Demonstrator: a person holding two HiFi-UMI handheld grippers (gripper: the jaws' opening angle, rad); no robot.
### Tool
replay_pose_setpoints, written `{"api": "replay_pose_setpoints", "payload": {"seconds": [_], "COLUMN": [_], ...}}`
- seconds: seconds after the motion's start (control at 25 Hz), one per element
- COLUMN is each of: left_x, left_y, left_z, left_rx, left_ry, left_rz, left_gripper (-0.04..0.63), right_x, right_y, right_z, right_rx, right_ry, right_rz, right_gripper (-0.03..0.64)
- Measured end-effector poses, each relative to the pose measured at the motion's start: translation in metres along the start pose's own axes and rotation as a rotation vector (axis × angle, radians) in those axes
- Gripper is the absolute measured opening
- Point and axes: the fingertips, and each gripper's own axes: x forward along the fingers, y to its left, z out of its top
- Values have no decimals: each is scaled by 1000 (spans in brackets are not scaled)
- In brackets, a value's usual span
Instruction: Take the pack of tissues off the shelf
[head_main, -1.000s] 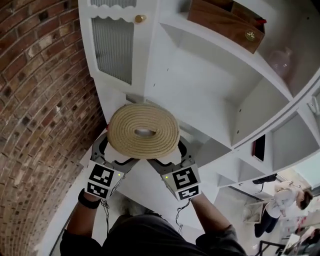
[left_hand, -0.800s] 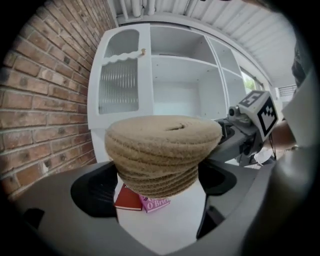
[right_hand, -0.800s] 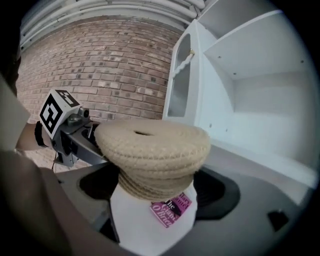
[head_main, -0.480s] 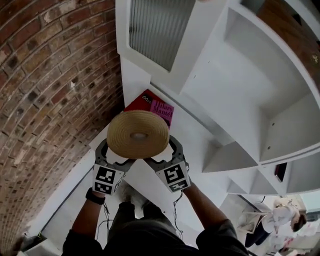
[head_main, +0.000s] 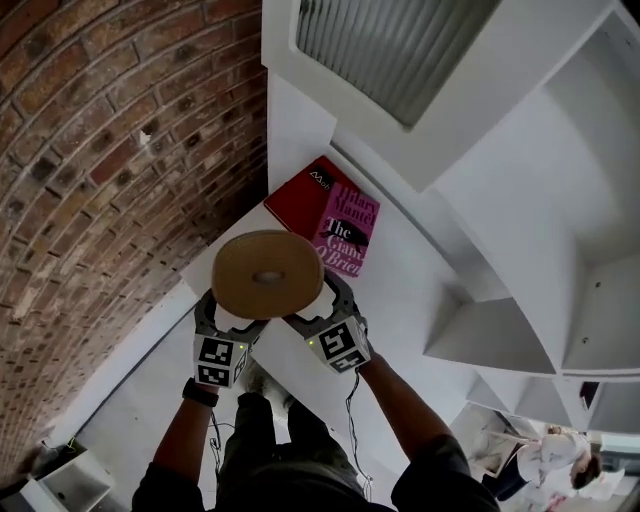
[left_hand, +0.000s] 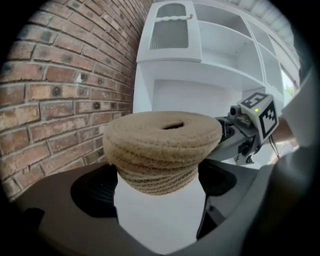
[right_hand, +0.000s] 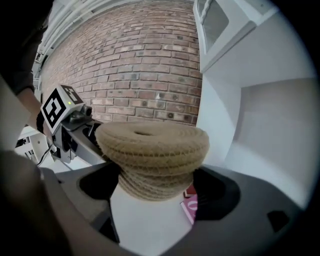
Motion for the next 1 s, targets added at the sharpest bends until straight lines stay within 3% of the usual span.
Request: {"api": "replay_pose_setpoints", "payload": {"seconds": [0.44,0.84,1.0], "left_x": [49,66,68], "left_y": [4,3,-2], "left_z": [-111,-149,-160], "left_rx": [-38,6,59], "left_ry": [167,249,262], "left_rz": [5,23,28], "left_gripper": [506,506,506], "right_x": [53,72,73], "right_y": [15,17,20], "right_z": [-101,-140,-156], "right_rx": [57,50,28], "right_ry": [101,145,175], "right_rz": [98,126,121], "right_gripper": [471,471,471]}}
